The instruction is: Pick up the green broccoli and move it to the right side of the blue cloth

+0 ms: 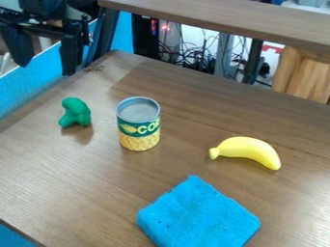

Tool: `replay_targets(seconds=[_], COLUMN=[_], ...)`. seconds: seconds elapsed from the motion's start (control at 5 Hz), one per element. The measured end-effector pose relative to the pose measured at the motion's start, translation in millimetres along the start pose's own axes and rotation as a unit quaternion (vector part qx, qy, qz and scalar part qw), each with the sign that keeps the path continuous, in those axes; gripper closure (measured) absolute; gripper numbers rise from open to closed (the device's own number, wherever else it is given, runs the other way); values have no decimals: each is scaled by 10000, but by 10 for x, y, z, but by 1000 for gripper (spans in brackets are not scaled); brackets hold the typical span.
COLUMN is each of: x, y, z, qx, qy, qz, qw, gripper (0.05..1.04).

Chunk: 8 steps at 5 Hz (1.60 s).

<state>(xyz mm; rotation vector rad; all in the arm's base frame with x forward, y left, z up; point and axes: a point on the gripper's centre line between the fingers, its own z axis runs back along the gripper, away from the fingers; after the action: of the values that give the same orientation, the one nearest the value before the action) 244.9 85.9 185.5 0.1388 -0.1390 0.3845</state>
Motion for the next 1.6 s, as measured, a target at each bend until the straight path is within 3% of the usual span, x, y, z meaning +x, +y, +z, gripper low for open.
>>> replay_targets(seconds=[0.2,0.4,0.6,0.8,1.0,1.2,1.4,1.6], x=[-5,217,374,549,700,831,906,928], y=[-15,-80,-185,-281,-210,-138,-27,73], z=[-78,-317,-599,-789,-933,-973,-1069,-1126], qx=[-5,-256,-536,-711,-932,-993,-952,-815], qy=[108,-152,-194,-428,-480,-579,-559,-381], qz=[-100,-1101,-1993,-2196,-2191,-2237,-2271,-2218], qw=[9999,9935,9783,9720,9701,9679,9676,9709], gripper=[85,85,85,85,85,85,85,85])
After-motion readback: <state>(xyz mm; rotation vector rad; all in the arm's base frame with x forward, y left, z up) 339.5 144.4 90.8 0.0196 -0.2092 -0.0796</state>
